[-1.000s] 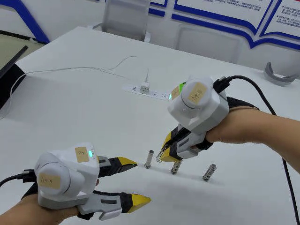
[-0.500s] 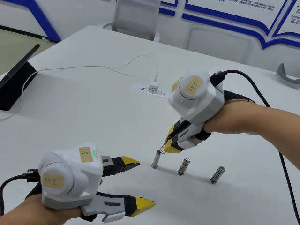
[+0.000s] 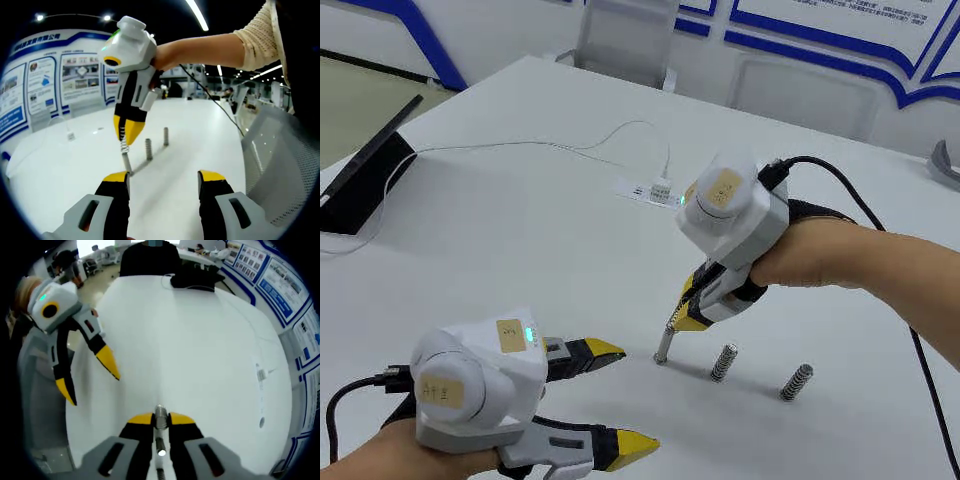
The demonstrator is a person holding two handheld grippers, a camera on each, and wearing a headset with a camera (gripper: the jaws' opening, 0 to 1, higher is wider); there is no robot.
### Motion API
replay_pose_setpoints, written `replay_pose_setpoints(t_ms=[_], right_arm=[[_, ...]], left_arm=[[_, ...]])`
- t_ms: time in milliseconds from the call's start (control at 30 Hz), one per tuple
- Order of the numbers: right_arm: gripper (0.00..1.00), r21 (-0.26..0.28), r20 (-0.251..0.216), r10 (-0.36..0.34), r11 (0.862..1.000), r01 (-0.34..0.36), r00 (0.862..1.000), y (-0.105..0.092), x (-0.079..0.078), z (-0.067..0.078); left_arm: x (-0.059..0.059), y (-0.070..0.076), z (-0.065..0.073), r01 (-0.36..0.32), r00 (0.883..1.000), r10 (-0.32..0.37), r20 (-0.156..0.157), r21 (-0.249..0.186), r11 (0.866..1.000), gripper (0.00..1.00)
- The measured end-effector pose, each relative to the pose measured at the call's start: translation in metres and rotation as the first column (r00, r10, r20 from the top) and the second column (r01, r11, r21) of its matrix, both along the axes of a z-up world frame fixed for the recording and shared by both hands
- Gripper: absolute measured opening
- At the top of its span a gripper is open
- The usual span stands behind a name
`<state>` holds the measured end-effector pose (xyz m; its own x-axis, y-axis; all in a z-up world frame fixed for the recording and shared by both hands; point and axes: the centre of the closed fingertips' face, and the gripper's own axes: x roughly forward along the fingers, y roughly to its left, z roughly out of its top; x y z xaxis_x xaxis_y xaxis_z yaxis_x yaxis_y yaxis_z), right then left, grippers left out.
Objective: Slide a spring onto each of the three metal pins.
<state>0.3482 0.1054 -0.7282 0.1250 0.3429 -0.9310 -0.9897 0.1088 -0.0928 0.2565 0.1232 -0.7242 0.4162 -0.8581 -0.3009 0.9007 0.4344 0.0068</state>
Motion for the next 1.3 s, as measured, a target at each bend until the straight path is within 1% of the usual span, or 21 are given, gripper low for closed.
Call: replay_pose_setpoints(t_ms=[233, 300, 500, 833, 967, 1100, 1167, 1300], right_arm=[[0.13, -0.016, -0.018, 0.004, 1.0, -0.004, 1.0, 0.002, 0.003, -0.008], [0.13, -0.026, -0.03, 0.005, 1.0, -0.006, 1.0, 0.002, 0.002, -0.012], [0.13, -0.044, -0.043, 0.008, 0.999, -0.01, 0.999, 0.002, 0.003, -0.021], [0.13, -0.089, -0.064, 0.0, 0.996, -0.006, 0.998, 0.002, 0.002, -0.044], [0.13, -0.094, -0.074, -0.015, 0.996, 0.009, 0.997, 0.002, 0.003, -0.054], [0.13, -0.098, -0.081, -0.026, 0.995, 0.018, 0.996, 0.002, 0.004, -0.062], [0.13, -0.1, -0.081, -0.027, 0.995, 0.019, 0.996, 0.002, 0.004, -0.065], [0.13, -0.099, -0.083, -0.034, 0.995, 0.026, 0.996, 0.003, 0.004, -0.065]], left_arm=[[0.001, 0.001, -0.002, -0.004, 1.0, 0.004, -0.008, -0.003, 1.0, 0.55], [0.001, 0.002, -0.003, -0.006, 1.0, 0.006, -0.011, -0.004, 1.0, 0.55], [0.002, 0.004, -0.004, -0.012, 1.0, 0.012, -0.016, -0.004, 1.0, 0.54], [0.0, 0.005, -0.009, -0.015, 0.999, 0.015, -0.029, -0.004, 1.0, 0.54], [0.0, 0.006, -0.011, -0.018, 0.999, 0.018, -0.034, -0.005, 1.0, 0.54], [0.003, 0.008, -0.013, -0.026, 0.999, 0.026, -0.038, -0.005, 1.0, 0.54], [0.003, 0.008, -0.013, -0.027, 0.999, 0.027, -0.039, -0.007, 1.0, 0.54], [0.005, 0.008, -0.013, -0.027, 0.999, 0.027, -0.04, -0.008, 1.0, 0.54]])
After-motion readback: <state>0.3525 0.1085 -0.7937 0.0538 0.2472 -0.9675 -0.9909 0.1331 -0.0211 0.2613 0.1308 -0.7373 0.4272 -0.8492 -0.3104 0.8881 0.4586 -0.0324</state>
